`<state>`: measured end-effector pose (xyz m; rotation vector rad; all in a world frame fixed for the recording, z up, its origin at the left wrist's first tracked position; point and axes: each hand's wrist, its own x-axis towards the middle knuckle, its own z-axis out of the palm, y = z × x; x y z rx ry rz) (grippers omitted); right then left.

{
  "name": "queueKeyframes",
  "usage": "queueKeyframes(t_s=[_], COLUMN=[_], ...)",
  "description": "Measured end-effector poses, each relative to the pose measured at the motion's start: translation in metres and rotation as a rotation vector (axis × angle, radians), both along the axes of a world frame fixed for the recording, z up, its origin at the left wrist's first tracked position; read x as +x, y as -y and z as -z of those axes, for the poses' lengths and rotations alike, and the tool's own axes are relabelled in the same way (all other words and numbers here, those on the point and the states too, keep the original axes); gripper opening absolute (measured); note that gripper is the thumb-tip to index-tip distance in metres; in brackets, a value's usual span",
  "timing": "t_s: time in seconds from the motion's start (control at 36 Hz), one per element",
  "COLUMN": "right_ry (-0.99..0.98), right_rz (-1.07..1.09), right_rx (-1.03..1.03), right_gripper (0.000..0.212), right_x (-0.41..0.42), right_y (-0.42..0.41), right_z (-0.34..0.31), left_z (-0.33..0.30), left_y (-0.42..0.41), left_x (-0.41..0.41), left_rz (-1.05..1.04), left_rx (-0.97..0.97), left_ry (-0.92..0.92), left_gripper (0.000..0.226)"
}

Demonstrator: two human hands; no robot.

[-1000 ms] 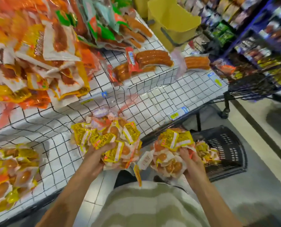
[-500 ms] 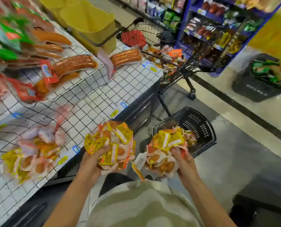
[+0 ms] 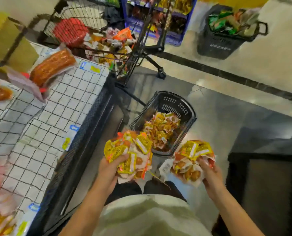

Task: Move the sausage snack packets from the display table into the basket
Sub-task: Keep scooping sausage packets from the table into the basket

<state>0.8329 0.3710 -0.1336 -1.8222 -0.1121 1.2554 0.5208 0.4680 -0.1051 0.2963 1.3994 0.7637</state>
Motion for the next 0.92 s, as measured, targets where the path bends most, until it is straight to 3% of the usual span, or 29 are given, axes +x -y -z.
queueKeyframes(t_s=[0.22, 0.33, 0.5, 0.72, 0.83, 0.92], right_ry=[0.125, 0.159, 0.159, 0.119, 0.133, 0.131], right_rz=[0.214, 0.257, 0.318, 0.351, 0.280, 0.250], right_rx=[-0.095, -0.137, -0.175, -0.150, -0.194, -0.200], right_gripper=[0.013, 0.029, 0.019, 0.018, 0.023, 0.024], right_x=[-0.048, -0.070, -0.090, -0.086, -0.071, -0.060], right_y=[-0.008, -0.025, -0.042, -0.070, -0.088, -0.107], right_z=[0.033, 0.077, 0.143, 0.252, 0.300, 0.329], left_z=[0.053, 0.088, 0.160, 0.296, 0.350, 0.379], left_y=[-0.067, -0.105, -0.146, -0.171, -0.181, -0.189], left_x=[-0.009, -0.003, 0.032, 0.085, 0.105, 0.115], left_rz=[0.230, 0.342, 0.492, 0.584, 0.639, 0.658], left_rx=[-0.020, -0.086, -0.077, 0.001, 0.086, 0.132], left_ry=[-0.035, -0.110, -0.246, -0.286, -0.376, -0.412], left_gripper=[0.043, 0.051, 0.035, 0.038, 0.056, 0.058])
